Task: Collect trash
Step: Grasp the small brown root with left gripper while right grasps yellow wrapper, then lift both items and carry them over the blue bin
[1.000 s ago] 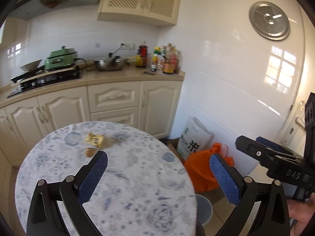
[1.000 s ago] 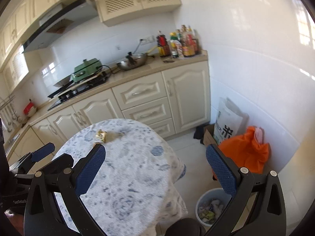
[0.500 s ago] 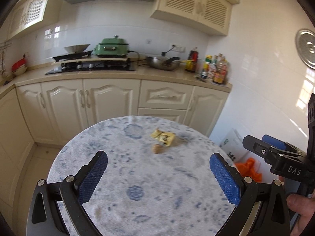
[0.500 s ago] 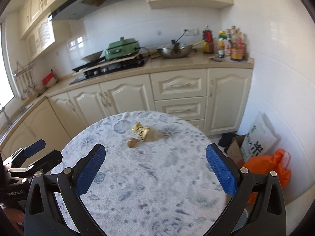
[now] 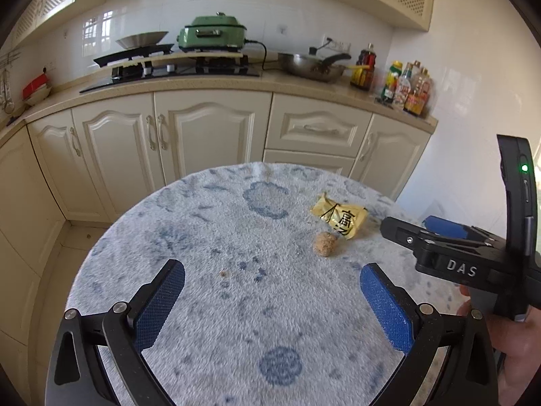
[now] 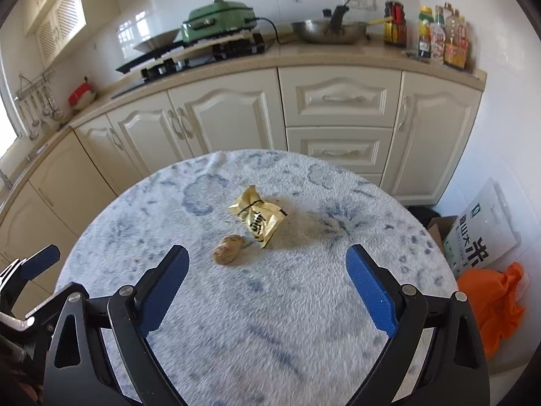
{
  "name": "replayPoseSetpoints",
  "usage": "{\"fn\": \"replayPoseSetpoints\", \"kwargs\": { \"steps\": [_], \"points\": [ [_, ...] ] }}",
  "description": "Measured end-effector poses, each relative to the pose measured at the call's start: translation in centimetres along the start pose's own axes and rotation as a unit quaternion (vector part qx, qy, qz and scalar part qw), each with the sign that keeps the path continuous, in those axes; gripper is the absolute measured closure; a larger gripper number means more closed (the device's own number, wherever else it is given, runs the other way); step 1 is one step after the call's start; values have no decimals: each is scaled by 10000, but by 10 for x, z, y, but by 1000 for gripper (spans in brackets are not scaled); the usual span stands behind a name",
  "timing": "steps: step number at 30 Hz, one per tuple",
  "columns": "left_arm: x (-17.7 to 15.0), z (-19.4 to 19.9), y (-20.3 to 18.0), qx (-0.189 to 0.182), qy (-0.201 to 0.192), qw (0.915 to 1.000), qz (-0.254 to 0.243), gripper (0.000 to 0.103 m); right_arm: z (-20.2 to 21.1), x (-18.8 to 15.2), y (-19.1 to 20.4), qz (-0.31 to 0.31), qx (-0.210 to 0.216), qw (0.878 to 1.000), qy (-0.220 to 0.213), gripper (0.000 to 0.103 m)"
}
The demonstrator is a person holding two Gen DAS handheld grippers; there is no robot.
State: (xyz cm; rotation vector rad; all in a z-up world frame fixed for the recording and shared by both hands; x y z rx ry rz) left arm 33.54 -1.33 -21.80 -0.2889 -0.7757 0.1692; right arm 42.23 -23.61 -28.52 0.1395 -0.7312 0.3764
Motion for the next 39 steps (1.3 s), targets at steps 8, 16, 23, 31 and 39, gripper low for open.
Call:
{"fn": "replayPoseSetpoints", "kwargs": {
  "steps": [8, 16, 23, 31, 39],
  "points": [
    [8, -86, -13, 210, 320, 9992, -107, 1, -70, 10, -10, 167, 313, 9988, 349, 21],
    [9, -138, -28, 337, 520, 9974, -355, 1, -102, 9, -2, 718, 600, 9948, 410, 80],
    [11, -171, -57, 277, 588, 9956, -669, 7, -81, -6, -37, 260, 608, 9974, 275, 80],
    [5, -190, -63, 25, 733, 9955, -593, 76, -59, -18, -53, -72, 632, 9978, 209, 80],
    [-8, -162, -44, -270, 908, 9953, -208, 84, -20, -34, -52, -299, 692, 9971, 122, 81]
  ]
}}
Point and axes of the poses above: each gripper's, at about its wrist camera, not at the fingertips, and z roughly against the way its jaws point, y to its left, x to its top, the point moved 7 cm from there along -z, roughly the way its jaws point, and after that the axes turned 14 degrees about z, right-handed, at the moved point
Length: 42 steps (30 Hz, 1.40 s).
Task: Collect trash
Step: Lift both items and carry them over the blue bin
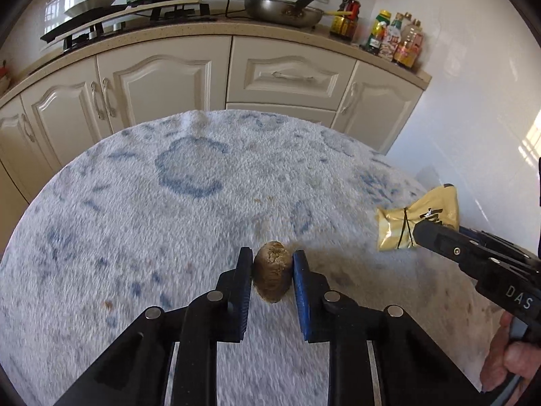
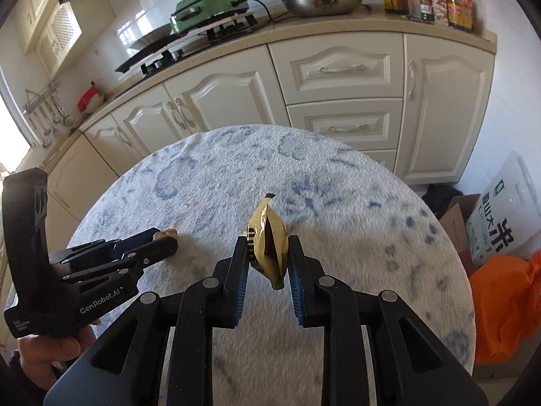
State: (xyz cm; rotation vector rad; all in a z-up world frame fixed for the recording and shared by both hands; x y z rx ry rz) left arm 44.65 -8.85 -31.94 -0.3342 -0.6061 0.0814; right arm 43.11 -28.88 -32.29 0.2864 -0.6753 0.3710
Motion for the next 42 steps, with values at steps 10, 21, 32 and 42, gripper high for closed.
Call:
{"fn": "replayPoseSetpoints", "kwargs": {
  "steps": [10, 21, 32, 42],
  "points": [
    [-65, 76, -3, -167, -43, 9998, -78, 84, 39, -53, 29, -116, 123, 9996, 222, 82],
    [-112, 139, -4, -280, -99, 9995, -141, 84, 45, -89, 43, -45, -269, 9986, 451, 53],
    [-117, 189, -16, -374, -381, 9985, -113, 84, 52, -84, 43, 45, -274, 9990, 342, 73],
    [-125, 245, -60, -782, -697, 9935, -441, 84, 148, -83, 55, 9, -404, 9986, -341, 73]
  ]
}}
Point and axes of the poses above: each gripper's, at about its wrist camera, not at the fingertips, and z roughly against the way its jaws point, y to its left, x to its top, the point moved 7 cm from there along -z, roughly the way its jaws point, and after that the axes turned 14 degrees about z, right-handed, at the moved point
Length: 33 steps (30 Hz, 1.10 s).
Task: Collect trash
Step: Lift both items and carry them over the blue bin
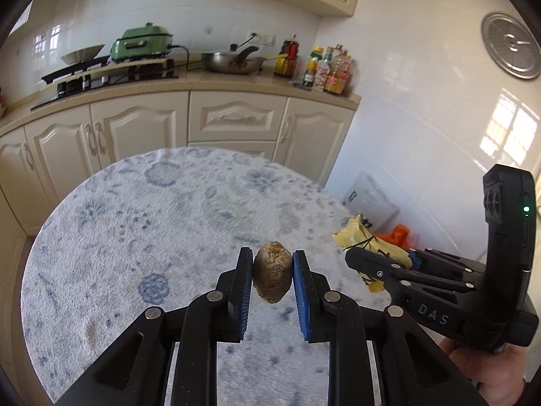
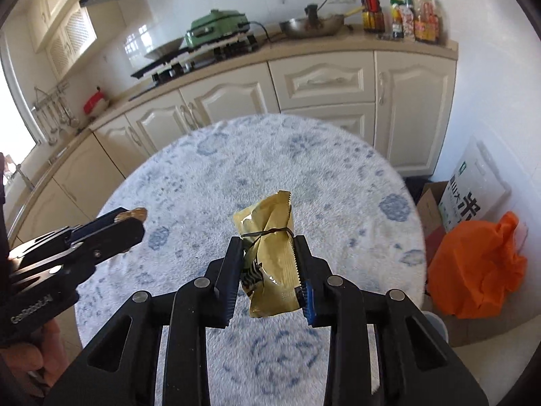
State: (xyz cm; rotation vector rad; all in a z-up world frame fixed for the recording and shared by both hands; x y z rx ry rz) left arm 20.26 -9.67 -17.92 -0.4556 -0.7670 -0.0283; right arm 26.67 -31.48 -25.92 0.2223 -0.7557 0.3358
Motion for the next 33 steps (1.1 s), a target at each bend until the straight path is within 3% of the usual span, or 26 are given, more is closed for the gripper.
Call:
{"fn": "replayPoseSetpoints", "kwargs": {
  "steps": [11, 17, 26, 33],
  "points": [
    [-6, 39, -75, -463, -218, 9978, -429, 84, 111, -1, -40, -287, -511, 9954, -758, 73],
    [-13, 43, -122, -749, -197, 9944, -724, 84, 147, -16, -81, -597, -935, 9899, -886, 73],
    [-40, -2, -204, -1169, 350, 9859, -1141, 84, 172, -77, -165, -1410, -1524, 9758, -690, 73],
    [-76, -63, -263, -1401, 1043, 9736, -1472, 84, 160, -131, -217, -2009, -1648, 9651, -315, 73]
  ]
}}
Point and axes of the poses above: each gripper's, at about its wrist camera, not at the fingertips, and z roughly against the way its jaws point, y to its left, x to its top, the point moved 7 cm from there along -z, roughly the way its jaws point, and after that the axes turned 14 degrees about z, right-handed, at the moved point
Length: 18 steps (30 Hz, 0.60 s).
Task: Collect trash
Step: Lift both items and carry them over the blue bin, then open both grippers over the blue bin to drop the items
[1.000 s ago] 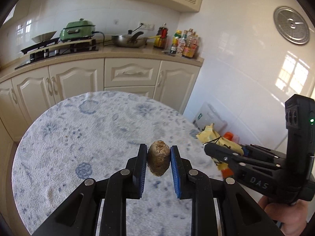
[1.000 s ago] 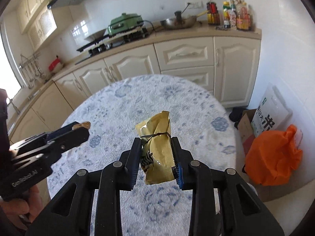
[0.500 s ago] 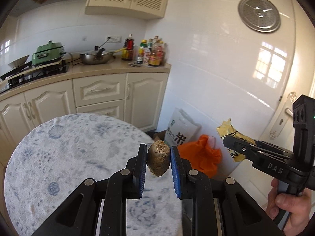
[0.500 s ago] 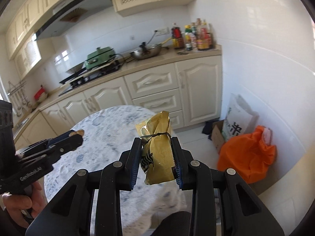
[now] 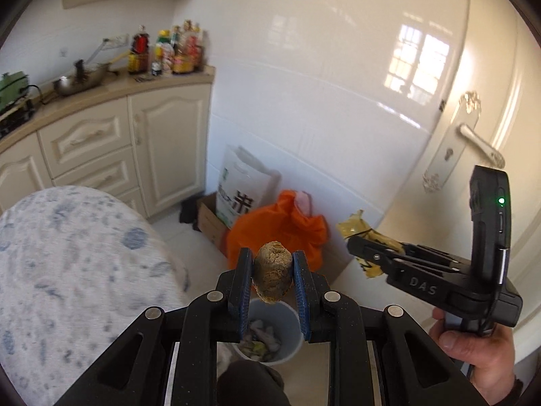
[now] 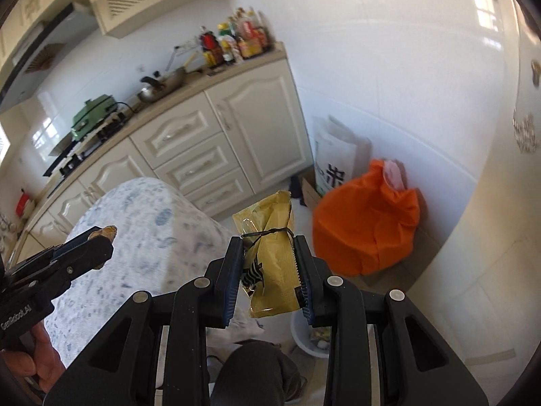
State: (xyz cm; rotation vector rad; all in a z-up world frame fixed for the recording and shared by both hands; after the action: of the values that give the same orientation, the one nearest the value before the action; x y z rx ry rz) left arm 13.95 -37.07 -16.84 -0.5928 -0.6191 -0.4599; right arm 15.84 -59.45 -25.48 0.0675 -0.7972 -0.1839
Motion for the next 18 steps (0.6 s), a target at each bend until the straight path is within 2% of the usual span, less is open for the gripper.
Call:
{"fn": "replayPoseSetpoints", "kwargs": {
  "steps": [7, 12, 13, 15, 16, 17, 18],
  "points": [
    [-6, -84, -23, -27, 698, 9974, -151, 84, -40, -35, -43, -456, 28, 9979, 457, 73],
    [-5, -144, -27, 299, 1111, 9930, -253, 81, -71, -54, -68, -749, -1, 9942, 772, 70],
    [-8, -151, -28, 342, 1173, 9922, -252, 76, -76, -57, -72, -801, -19, 9935, 806, 70],
    [-7, -165, -27, 464, 1256, 9907, -250, 58, -84, -62, -80, -893, -12, 9923, 857, 67],
    [-5, -168, -28, 525, 1233, 9907, -247, 43, -86, -63, -81, -913, -11, 9919, 883, 64],
    [-2, -169, -29, 576, 1191, 9909, -250, 33, -88, -65, -83, -936, -18, 9916, 893, 56],
    [-1, -169, -30, 587, 1157, 9912, -255, 30, -90, -66, -85, -973, -19, 9912, 899, 53]
  ]
}}
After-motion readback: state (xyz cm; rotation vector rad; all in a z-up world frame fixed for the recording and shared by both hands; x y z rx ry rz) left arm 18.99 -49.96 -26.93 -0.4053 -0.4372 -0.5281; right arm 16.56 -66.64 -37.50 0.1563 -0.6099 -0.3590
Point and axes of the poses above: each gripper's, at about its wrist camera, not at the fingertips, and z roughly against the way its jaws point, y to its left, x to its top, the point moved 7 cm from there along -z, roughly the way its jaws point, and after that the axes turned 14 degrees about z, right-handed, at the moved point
